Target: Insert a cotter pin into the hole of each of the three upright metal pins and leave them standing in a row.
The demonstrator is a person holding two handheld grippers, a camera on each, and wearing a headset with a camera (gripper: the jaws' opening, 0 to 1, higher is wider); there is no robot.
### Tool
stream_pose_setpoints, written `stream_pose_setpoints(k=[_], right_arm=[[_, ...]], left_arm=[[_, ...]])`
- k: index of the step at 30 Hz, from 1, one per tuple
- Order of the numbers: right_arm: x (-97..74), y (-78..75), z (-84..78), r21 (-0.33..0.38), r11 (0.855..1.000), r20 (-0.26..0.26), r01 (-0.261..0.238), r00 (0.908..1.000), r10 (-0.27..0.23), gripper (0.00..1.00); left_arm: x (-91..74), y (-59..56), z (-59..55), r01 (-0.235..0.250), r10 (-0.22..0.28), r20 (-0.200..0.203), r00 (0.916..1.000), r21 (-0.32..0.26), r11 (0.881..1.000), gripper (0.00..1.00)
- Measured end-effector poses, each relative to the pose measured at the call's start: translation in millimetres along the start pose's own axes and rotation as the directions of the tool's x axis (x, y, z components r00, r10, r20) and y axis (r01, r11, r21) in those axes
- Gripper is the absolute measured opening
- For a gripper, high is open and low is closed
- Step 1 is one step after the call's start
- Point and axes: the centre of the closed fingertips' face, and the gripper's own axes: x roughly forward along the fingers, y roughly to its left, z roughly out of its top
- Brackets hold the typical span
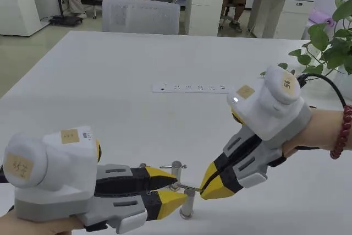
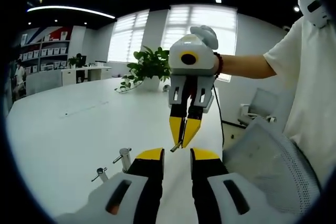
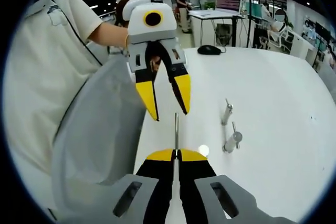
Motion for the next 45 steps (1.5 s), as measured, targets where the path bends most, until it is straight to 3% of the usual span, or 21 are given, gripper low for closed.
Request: stream_pose_setpoints(k=[10, 16, 21, 38, 45], right_arm=[[-2.5, -9.6, -17.0, -0.008, 0.999, -0.074, 0.046, 0.9961, -0.047, 0.03], [-3.7, -17.4, -30.8, 0.009, 0.996, -0.133, 0.091, 0.9871, -0.089, 0.03], [-5.1, -21.1, -39.3, 0.003, 0.995, -0.157, 0.101, 0.9827, -0.099, 0.03], [-0.4, -31.3, -66.6, -0.021, 0.993, -0.248, 0.118, 0.9615, -0.119, 0.03], [3.5, -36.5, -72.4, -0.013, 0.994, -0.257, 0.112, 0.9598, -0.112, 0.03]], left_arm=[[3.6, 11.5, -11.5, -0.074, 0.073, -0.020, 0.9971, -0.020, 0.997, 0.25], [8.4, 18.7, -15.6, -0.117, 0.116, -0.024, 0.9929, -0.027, 0.993, 0.29], [13.0, 23.7, -21.5, -0.147, 0.146, -0.037, 0.9886, -0.024, 0.989, 0.31], [29.6, 36.4, -48.2, -0.188, 0.186, -0.096, 0.9778, -0.010, 0.982, 0.30], [38.3, 37.5, -55.0, -0.189, 0.188, -0.112, 0.9758, 0.004, 0.982, 0.29]])
